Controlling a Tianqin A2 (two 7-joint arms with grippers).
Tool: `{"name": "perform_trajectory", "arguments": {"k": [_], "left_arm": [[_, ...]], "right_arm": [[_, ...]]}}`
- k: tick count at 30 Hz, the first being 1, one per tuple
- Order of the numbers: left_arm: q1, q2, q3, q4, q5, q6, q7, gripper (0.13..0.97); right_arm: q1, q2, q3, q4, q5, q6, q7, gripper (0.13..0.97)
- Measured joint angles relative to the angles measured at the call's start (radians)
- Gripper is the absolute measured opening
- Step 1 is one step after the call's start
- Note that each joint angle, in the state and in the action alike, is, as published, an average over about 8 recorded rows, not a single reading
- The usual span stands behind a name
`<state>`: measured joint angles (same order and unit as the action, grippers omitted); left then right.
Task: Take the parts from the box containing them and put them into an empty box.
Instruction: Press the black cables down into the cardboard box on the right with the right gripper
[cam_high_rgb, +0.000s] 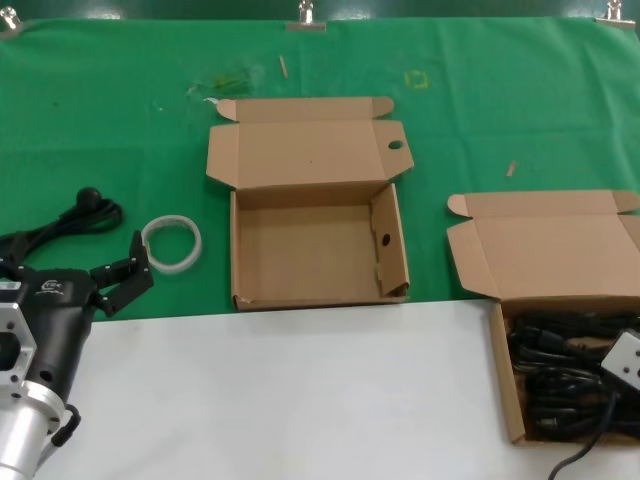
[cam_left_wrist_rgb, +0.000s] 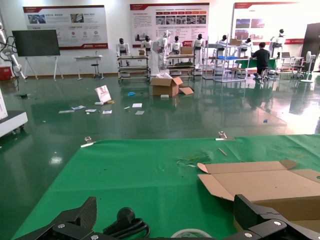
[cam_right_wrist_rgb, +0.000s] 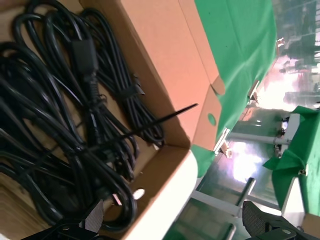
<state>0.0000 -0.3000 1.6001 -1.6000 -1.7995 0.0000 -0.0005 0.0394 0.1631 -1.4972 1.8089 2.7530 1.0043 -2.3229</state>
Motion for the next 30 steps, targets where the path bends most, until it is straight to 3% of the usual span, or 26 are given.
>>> {"name": "perform_trajectory", "arguments": {"k": [30], "left_arm": [[0.000,0.000,0.000,0.000,0.000,0.000,0.000,0.966]], "right_arm": [[-0.012,-0.012,-0.033,-0.066,0.000,-0.046,0.102,0.935]]}}
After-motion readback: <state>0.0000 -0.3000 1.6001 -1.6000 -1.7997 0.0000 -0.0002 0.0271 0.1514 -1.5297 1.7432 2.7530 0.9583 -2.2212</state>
